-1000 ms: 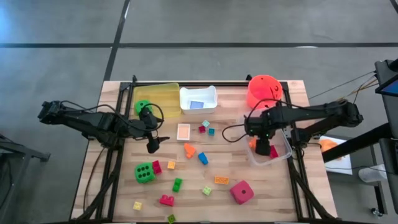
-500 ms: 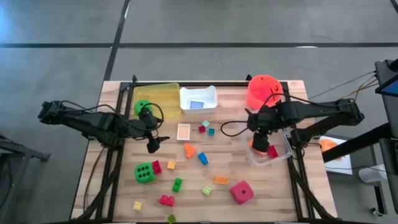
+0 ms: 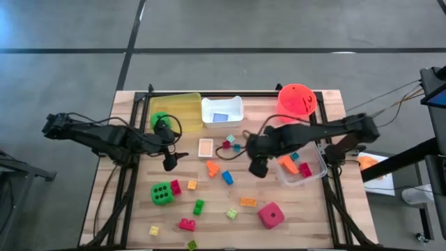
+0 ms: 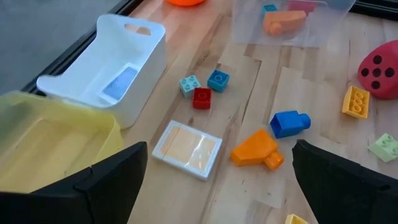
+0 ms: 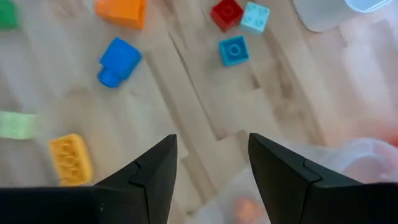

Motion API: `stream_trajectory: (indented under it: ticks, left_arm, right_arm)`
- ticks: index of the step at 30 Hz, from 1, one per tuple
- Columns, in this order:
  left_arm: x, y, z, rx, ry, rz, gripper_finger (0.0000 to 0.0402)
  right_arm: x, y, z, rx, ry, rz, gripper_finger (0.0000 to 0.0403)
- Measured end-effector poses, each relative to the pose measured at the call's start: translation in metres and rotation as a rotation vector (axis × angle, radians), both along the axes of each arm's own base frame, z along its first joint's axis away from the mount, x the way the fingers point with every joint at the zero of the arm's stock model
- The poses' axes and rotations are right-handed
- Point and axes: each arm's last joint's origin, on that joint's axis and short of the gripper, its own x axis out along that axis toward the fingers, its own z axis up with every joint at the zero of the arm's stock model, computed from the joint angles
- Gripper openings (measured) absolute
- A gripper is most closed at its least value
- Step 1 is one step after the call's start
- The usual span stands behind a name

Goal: Pick & Place Toys
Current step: Put the dark blue game piece into the transparent bin

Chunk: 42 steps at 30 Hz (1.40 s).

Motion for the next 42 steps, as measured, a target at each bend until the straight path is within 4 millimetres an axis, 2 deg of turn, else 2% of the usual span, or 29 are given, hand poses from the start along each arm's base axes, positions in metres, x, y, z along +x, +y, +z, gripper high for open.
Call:
stream_trajectory:
  ticks: [3, 7, 14, 26, 34, 42]
  left_arm:
    - [-0.007, 0.002, 0.001, -0.028, 0.011, 0.025, 0.0385]
    - [-0.018, 0.004, 0.001, -0.058, 0.032, 0.053, 0.0385]
    - [-0.032, 0.007, 0.001, -0.064, 0.060, 0.067, 0.0385]
    - [-0.042, 0.009, 0.001, -0.062, 0.094, 0.073, 0.0385]
    - [-0.045, 0.010, -0.002, -0.058, 0.134, 0.082, 0.0385]
    - [-0.047, 0.009, -0.004, -0.081, 0.165, 0.076, 0.0385]
  right_arm:
    - [0.016, 0.004, -0.003, -0.027, 0.051, -0.003, 0.0194]
    - [0.037, 0.008, -0.005, -0.011, 0.037, -0.041, 0.0194]
    - [0.064, 0.015, -0.016, 0.006, 0.046, -0.093, 0.0194]
    - [0.102, 0.042, -0.068, 0.004, 0.128, -0.157, 0.0194]
    - [0.120, 0.052, -0.081, -0.012, 0.115, -0.135, 0.0194]
    - [0.125, 0.055, -0.096, -0.002, 0.131, -0.125, 0.0194]
